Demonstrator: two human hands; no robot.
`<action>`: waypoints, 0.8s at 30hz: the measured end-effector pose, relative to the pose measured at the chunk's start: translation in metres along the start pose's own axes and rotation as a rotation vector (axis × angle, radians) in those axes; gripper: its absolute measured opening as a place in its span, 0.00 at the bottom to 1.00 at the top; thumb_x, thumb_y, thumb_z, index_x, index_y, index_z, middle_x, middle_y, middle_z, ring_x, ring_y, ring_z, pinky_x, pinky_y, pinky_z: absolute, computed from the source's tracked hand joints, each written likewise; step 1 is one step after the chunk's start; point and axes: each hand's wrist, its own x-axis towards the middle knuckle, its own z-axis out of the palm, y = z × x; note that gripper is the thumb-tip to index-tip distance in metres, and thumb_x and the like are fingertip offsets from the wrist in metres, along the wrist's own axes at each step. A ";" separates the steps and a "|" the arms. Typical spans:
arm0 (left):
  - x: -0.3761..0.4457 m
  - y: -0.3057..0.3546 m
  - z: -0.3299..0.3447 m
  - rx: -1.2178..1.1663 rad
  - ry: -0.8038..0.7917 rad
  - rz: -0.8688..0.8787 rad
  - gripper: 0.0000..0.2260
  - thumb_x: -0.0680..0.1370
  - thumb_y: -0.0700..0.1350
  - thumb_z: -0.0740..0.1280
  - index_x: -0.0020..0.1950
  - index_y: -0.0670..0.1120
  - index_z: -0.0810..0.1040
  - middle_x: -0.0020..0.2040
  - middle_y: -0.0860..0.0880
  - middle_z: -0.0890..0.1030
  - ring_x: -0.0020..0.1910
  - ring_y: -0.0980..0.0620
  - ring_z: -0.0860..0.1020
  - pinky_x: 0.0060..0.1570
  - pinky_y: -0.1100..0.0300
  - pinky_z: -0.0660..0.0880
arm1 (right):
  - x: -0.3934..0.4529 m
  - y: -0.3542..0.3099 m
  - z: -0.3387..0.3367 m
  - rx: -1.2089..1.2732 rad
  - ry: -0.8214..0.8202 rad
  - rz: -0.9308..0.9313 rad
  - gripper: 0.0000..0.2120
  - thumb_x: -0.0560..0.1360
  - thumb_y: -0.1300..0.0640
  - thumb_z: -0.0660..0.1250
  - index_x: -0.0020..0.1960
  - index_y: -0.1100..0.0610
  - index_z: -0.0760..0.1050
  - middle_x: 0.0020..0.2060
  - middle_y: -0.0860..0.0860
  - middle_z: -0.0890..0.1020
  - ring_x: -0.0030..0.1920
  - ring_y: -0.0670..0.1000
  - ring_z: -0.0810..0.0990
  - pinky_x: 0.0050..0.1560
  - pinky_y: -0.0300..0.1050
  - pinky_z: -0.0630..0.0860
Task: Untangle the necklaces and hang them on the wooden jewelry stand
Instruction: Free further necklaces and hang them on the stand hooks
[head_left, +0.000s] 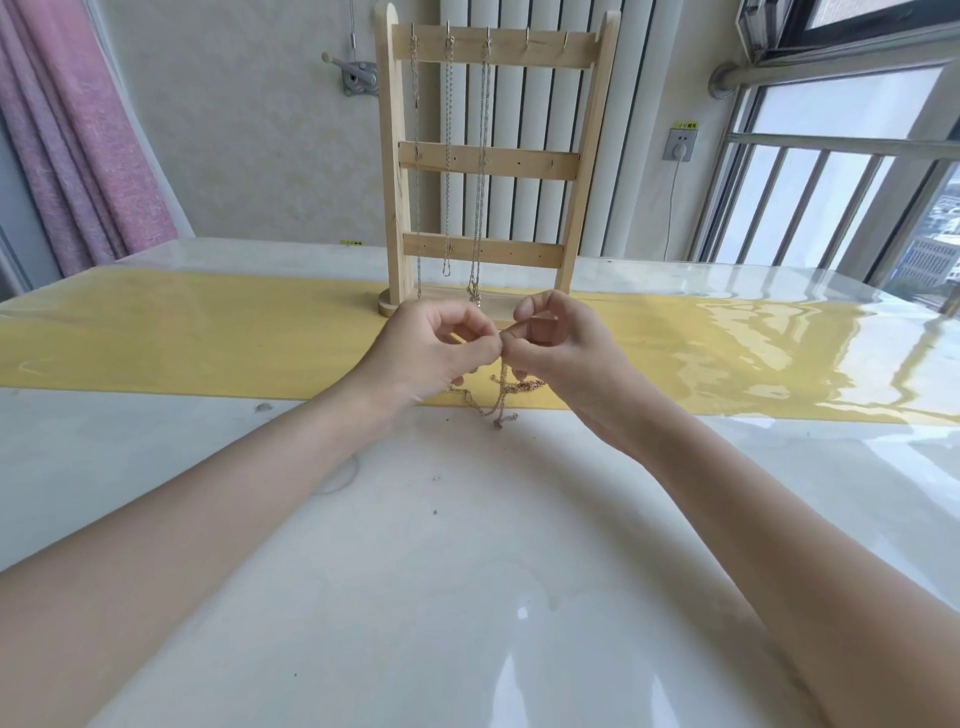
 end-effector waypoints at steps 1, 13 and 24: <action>0.000 0.000 -0.001 -0.006 -0.004 0.007 0.10 0.74 0.35 0.68 0.36 0.46 0.76 0.26 0.58 0.76 0.26 0.61 0.71 0.28 0.69 0.70 | 0.001 0.000 0.000 0.011 0.005 0.001 0.12 0.74 0.71 0.64 0.45 0.56 0.66 0.29 0.45 0.76 0.29 0.45 0.70 0.33 0.34 0.69; 0.001 0.000 -0.008 -0.181 -0.090 -0.196 0.11 0.73 0.37 0.70 0.49 0.49 0.74 0.38 0.49 0.80 0.33 0.58 0.74 0.31 0.67 0.71 | 0.001 0.000 -0.004 0.025 -0.010 -0.005 0.11 0.75 0.69 0.65 0.48 0.56 0.66 0.33 0.49 0.78 0.31 0.48 0.72 0.39 0.41 0.70; -0.001 0.000 -0.003 -0.528 -0.202 -0.523 0.08 0.68 0.34 0.67 0.42 0.45 0.73 0.29 0.52 0.74 0.23 0.58 0.69 0.23 0.68 0.66 | 0.000 -0.001 0.000 -0.006 -0.082 -0.034 0.12 0.74 0.72 0.64 0.47 0.57 0.66 0.34 0.51 0.76 0.35 0.51 0.72 0.33 0.36 0.69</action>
